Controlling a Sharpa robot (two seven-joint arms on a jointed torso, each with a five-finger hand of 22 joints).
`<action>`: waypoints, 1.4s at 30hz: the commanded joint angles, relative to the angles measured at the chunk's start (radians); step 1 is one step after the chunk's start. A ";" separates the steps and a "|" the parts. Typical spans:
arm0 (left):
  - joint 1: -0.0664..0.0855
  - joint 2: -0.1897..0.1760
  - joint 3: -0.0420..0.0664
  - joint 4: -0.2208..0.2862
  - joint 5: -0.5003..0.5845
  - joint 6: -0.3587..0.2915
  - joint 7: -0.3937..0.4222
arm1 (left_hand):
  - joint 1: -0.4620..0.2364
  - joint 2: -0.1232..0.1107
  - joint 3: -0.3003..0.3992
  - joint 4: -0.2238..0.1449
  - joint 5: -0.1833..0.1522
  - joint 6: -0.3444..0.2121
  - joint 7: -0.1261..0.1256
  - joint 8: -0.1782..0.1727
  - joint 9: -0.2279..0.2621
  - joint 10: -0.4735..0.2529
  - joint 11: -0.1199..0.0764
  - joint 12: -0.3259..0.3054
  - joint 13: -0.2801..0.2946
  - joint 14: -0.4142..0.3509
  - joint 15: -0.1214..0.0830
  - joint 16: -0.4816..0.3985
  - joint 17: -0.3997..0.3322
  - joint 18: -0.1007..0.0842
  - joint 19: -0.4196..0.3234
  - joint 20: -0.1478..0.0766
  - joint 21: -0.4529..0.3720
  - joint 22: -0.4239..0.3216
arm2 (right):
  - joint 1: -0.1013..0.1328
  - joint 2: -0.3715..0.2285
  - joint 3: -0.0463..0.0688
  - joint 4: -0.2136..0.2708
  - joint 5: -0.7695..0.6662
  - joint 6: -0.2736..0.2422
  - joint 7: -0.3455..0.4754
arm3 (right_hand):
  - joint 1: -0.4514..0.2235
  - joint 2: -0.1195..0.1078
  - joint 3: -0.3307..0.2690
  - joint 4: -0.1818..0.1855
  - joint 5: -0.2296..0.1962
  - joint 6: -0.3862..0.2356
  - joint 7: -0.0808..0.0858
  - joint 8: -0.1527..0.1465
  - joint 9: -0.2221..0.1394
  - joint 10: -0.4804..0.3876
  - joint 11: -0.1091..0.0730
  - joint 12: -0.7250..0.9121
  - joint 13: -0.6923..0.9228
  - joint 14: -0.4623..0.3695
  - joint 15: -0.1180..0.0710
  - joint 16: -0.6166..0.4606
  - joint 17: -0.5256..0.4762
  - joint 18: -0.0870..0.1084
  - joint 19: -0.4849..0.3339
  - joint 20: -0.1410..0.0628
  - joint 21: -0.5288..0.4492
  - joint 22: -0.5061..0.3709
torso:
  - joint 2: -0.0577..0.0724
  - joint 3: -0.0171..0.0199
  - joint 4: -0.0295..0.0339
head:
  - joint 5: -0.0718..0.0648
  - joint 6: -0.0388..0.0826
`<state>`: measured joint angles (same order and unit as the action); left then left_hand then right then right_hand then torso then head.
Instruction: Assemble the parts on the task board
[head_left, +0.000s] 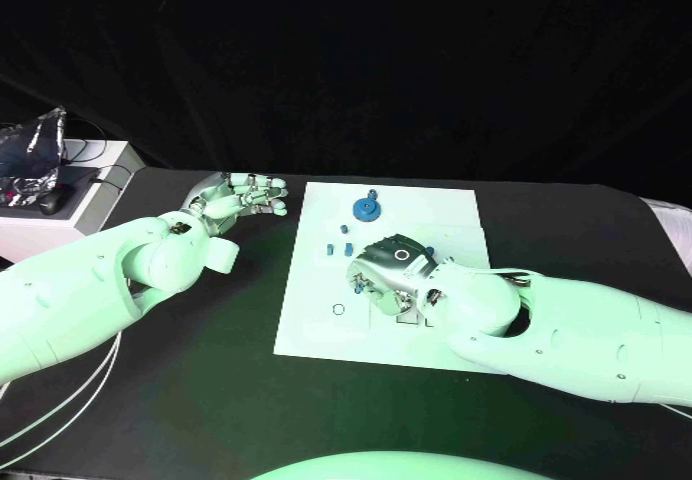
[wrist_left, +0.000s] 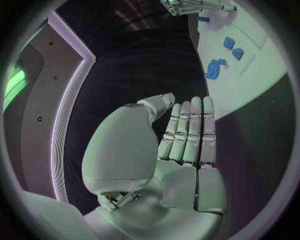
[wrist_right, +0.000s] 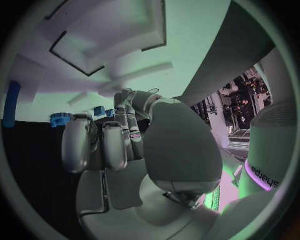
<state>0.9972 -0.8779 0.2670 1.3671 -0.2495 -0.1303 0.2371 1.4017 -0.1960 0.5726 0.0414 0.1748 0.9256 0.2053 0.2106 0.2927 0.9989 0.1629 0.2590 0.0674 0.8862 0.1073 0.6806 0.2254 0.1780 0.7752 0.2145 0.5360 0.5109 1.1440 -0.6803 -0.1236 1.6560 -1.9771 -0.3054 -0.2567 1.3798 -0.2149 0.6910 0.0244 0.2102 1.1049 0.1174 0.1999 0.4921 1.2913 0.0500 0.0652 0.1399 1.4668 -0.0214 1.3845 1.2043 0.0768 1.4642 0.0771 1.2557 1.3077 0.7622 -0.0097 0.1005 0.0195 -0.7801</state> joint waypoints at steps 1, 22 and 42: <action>0.001 0.001 0.001 0.003 0.005 0.017 0.004 | -0.004 0.002 -0.001 -0.004 -0.001 -0.001 0.004 0.003 -0.002 -0.007 -0.003 -0.003 0.000 -0.006 0.004 -0.003 -0.001 -0.005 -0.005 -0.001 -0.002 -0.001 | -0.002 0.000 -0.002 -0.001 -0.011 0.027 0.011 | -0.013 0.008 -0.001 -0.003 0.002 0.001 0.007 0.000 0.001 0.000 0.006 -0.002 -0.003 0.036 -0.004 0.005 -0.001 -0.017 0.017 -0.004 0.005 0.142 | 0.000 0.0002 0.0004 | 0.001 -0.001; 0.001 0.000 0.001 0.000 0.005 0.029 -0.009 | -0.003 0.004 0.000 -0.005 0.000 -0.001 0.004 0.004 -0.002 -0.008 -0.003 -0.003 0.000 -0.007 0.005 -0.007 -0.002 -0.004 -0.006 0.000 -0.006 -0.002 | -0.002 -0.003 -0.004 0.000 -0.006 -0.030 0.009 | -0.078 -0.043 -0.033 0.015 -0.049 -0.096 -0.009 -0.059 -0.020 -0.110 0.029 -0.005 -0.045 0.029 0.016 0.001 -0.024 -0.010 0.006 0.014 -0.037 0.130 | 0.000 0.0009 -0.0003 | -0.002 0.002; 0.001 -0.002 0.001 -0.009 0.005 0.032 -0.011 | -0.003 0.005 0.000 -0.005 0.000 -0.001 0.005 0.005 -0.003 -0.008 -0.003 -0.004 0.000 -0.007 0.005 -0.009 -0.002 -0.004 -0.006 0.000 -0.008 -0.003 | 0.000 -0.087 0.003 0.082 0.085 -0.196 0.003 | -0.090 -0.068 -0.146 0.044 -0.066 -0.164 -0.015 -0.109 -0.057 -0.157 0.035 0.003 -0.057 0.023 0.023 -0.006 -0.054 -0.003 0.001 0.023 -0.082 0.112 | -0.002 0.0005 -0.0018 | -0.005 0.010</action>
<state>0.9972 -0.8804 0.2670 1.3576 -0.2495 -0.1159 0.2213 1.4017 -0.1960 0.5726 0.0414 0.1747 0.9256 0.2054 0.2106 0.2906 0.9953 0.1591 0.2590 0.0674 0.8826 0.1109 0.6767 0.2247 0.1780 0.7753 0.2145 0.5314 0.5093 1.1422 -0.7585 -0.1225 1.7289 -1.9474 -0.4286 -0.2535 1.2872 -0.2796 0.5509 0.0671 0.1428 0.9431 0.0999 0.0943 0.4370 1.1355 0.0875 0.0643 0.0830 1.4631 -0.0033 1.3845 1.1519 0.0768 1.4678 0.0954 1.1771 1.3074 0.7615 -0.0084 0.0998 0.0159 -0.7721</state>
